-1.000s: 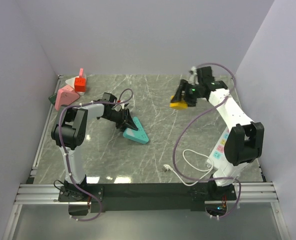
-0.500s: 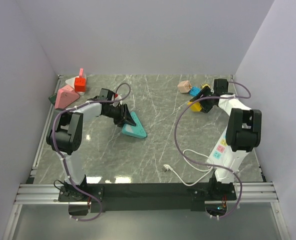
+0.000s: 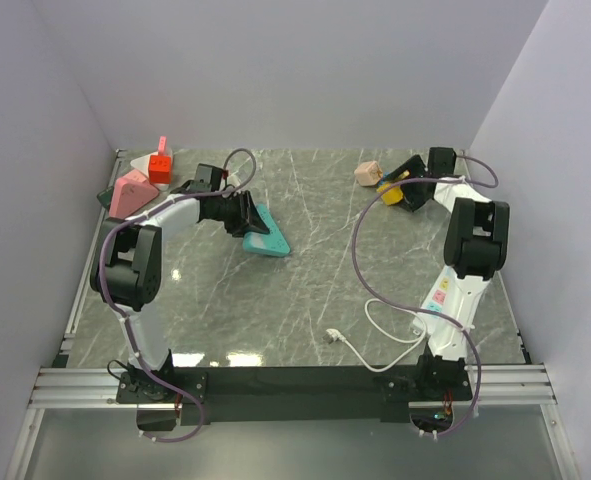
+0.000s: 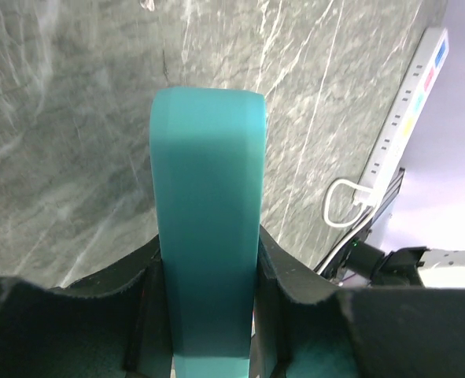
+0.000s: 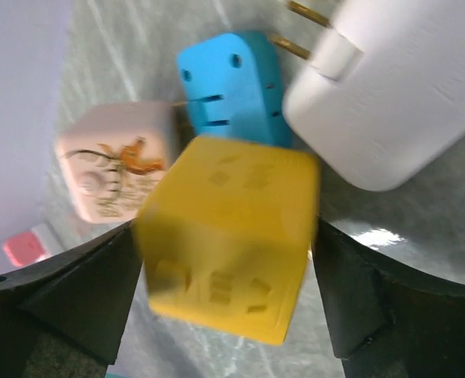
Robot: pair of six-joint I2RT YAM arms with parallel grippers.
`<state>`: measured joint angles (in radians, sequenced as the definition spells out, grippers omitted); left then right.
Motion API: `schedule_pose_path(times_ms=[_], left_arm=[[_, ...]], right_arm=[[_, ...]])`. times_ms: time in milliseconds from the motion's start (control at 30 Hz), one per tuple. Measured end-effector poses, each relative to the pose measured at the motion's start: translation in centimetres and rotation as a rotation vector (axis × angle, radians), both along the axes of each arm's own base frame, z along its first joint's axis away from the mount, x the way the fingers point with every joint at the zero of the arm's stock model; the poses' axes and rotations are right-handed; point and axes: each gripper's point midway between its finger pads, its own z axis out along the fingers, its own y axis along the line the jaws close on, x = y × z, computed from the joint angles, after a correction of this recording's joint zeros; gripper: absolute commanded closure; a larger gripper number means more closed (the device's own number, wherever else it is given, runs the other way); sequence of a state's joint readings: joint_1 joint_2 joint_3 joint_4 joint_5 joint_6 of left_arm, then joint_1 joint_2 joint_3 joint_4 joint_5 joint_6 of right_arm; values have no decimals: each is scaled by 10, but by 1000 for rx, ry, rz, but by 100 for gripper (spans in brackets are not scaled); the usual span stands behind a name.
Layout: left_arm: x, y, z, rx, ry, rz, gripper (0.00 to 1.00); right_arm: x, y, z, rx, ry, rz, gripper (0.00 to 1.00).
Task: Pull the plug off the socket
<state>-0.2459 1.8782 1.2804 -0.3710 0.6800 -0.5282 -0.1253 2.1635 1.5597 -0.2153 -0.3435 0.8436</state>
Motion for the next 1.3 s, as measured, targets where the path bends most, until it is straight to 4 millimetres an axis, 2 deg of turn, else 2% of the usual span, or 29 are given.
schedule_pose_path(times_ms=[133, 267, 367, 500, 600, 667, 800, 933, 1133, 1300], left_arm=[[5, -1, 3, -5, -7, 14, 99], [7, -1, 5, -9, -19, 16, 99], [8, -2, 6, -12, -16, 20, 99], [9, -8, 7, -25, -24, 21, 99], [3, -23, 6, -35, -20, -1, 99], [-3, -42, 3, -47, -16, -33, 99], [-26, -90, -8, -73, 10, -114, 99], [-44, -138, -17, -121, 41, -164, 99], [-52, -212, -24, -239, 74, -210, 99], [-58, -277, -28, -322, 94, -276, 96]], right_arm=[[7, -1, 11, 11, -26, 1, 6], [-3, -7, 18, 10, -4, -12, 5], [-25, -16, 33, -16, 31, -31, 4], [-66, -25, 78, -90, 33, -54, 3], [-93, -29, 112, -125, -5, -61, 3], [-110, -32, 126, -138, -29, -67, 2], [-139, -35, 141, -156, -38, -68, 2], [-160, -31, 158, -170, -70, -57, 2], [-193, -22, 179, -179, -136, -48, 2], [-212, -17, 184, -188, -159, -38, 2]])
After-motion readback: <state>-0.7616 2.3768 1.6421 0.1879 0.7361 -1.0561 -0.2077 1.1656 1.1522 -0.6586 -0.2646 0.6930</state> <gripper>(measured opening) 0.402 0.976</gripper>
